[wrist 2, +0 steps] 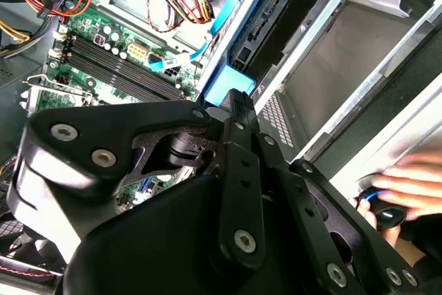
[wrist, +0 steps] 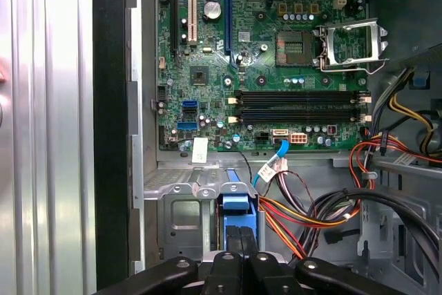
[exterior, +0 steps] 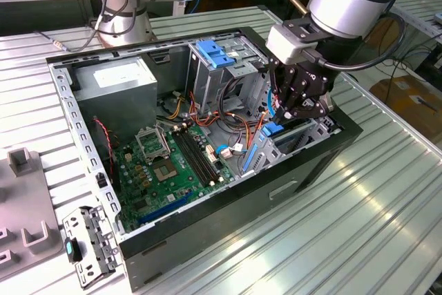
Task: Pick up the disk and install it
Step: 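Insert the first disk wire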
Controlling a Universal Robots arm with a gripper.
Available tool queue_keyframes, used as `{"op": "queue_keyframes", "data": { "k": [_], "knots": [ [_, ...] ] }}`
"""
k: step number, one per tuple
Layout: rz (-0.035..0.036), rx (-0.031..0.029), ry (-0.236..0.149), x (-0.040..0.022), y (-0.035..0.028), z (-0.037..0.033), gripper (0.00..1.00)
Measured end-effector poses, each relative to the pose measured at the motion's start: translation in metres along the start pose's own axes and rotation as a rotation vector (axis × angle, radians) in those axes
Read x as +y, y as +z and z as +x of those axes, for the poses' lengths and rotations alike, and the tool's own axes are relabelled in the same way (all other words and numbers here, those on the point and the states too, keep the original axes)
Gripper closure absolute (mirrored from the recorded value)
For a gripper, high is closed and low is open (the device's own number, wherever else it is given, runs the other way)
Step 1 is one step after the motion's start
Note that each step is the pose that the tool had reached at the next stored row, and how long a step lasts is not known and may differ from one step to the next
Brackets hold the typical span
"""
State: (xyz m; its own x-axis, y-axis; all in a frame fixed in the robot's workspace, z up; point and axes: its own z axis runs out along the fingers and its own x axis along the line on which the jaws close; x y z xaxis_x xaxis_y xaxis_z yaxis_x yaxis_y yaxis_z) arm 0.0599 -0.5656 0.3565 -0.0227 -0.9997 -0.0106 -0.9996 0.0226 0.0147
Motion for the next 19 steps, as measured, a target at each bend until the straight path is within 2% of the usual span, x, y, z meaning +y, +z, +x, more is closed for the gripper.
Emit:
{"op": "queue_keyframes", "data": {
  "k": [3, 6, 8, 13, 15, 19],
  "knots": [
    [0.0, -0.0001, 0.0, -0.0003, 0.0001, 0.0, 0.89],
    [0.0, -0.0001, -0.002, -0.0033, 0.0002, -0.0001, 0.89],
    [0.0, 0.0001, -0.003, -0.0079, 0.0002, -0.0001, 0.89],
    [-0.0008, 0.0001, -0.003, -0.0252, 0.0005, -0.0006, 0.89],
    [-0.0014, 0.0001, -0.007, -0.0293, 0.0005, -0.0007, 0.89],
    [-0.0026, 0.0013, -0.079, -0.0299, -0.0006, -0.0006, 0.89]
  ]
}}
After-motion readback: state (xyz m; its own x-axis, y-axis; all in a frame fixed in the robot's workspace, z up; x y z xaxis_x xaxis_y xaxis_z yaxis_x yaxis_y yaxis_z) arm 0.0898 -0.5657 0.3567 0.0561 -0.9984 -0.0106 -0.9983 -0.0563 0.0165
